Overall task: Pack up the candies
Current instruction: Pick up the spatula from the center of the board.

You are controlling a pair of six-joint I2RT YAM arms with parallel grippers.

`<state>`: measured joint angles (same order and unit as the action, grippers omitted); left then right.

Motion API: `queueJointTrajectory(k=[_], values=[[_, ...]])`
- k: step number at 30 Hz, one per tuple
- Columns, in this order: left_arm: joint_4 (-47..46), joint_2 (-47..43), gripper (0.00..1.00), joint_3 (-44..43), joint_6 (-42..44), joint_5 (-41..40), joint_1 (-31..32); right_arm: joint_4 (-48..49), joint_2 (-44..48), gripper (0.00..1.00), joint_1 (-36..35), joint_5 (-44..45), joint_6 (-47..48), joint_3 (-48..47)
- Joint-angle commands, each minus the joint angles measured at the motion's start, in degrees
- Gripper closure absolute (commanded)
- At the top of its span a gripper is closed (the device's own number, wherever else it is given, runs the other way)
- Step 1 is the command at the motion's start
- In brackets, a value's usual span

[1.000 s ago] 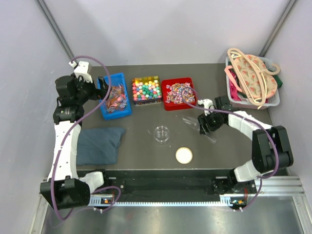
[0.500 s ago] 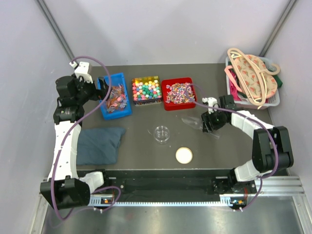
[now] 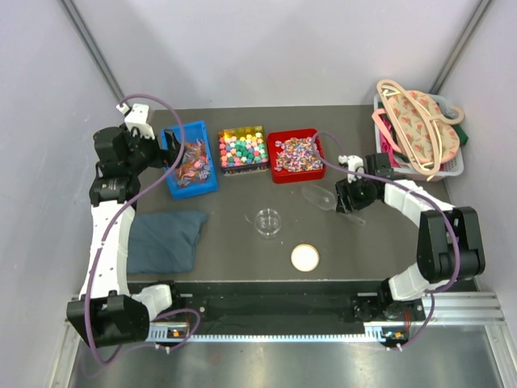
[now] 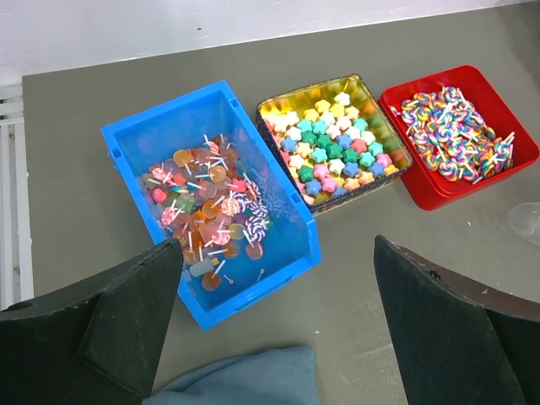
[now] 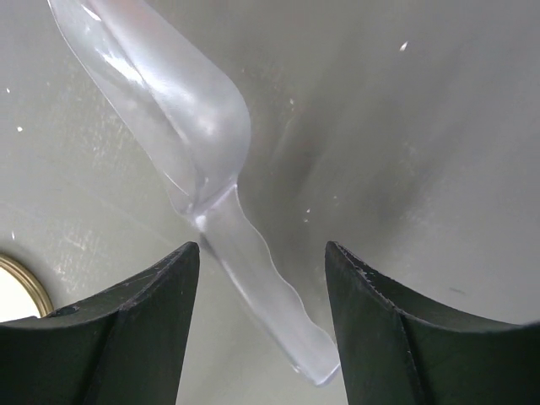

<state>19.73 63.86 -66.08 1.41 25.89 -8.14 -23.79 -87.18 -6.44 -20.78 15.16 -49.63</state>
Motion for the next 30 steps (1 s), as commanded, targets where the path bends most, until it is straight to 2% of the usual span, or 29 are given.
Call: queueJointTrajectory(k=[1,19,30], values=[[-2.3,-1.2,0.01,0.3,-0.4,0.7,0.1,1.8,-0.2,0.39,0.7,-1.4,-0.7,-3.2],[-3.1,-0.7,0.01,0.8,-1.1,0.9,0.1,2.9,-2.8,0.38,0.7,-3.9,1.0,-2.1],[-3.0,-0.8,0.01,0.8,-1.2,1.1,0.1,6.1,-2.9,0.41,0.7,0.0,0.3,-1.3]])
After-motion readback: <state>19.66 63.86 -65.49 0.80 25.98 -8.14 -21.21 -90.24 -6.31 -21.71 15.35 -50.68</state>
